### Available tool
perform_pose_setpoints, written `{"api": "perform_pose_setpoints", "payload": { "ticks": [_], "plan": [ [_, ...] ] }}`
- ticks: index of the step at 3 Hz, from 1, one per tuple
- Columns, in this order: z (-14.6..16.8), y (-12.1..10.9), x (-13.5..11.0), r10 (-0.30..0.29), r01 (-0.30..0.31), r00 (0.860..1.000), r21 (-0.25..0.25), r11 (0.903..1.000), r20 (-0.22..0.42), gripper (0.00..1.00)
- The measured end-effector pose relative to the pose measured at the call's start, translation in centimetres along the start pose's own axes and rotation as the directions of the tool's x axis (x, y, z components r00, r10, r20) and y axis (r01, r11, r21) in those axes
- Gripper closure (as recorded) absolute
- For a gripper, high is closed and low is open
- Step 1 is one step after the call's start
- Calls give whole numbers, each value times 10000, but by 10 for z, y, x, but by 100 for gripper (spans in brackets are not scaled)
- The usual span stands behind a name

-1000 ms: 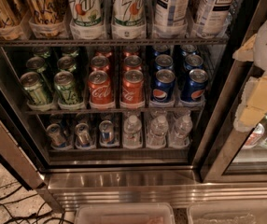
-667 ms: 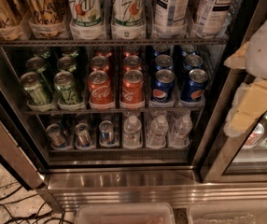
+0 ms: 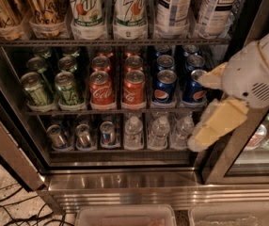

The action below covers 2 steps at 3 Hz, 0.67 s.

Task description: Pick water bottle from bottom shelf of fridge

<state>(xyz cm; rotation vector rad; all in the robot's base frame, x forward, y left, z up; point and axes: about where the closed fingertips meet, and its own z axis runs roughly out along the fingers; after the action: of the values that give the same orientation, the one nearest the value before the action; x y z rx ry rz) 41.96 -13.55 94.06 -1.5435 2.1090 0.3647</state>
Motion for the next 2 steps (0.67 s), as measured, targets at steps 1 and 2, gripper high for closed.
{"api": "perform_pose_setpoints", "payload": {
  "ticks": [1,2],
  "plan": [
    [24,14,-8,749,-746,9830,-79,9972,1675,0],
    [55,25,-4,1161,-1252,9382,70,9921,3261,0]
  ]
}}
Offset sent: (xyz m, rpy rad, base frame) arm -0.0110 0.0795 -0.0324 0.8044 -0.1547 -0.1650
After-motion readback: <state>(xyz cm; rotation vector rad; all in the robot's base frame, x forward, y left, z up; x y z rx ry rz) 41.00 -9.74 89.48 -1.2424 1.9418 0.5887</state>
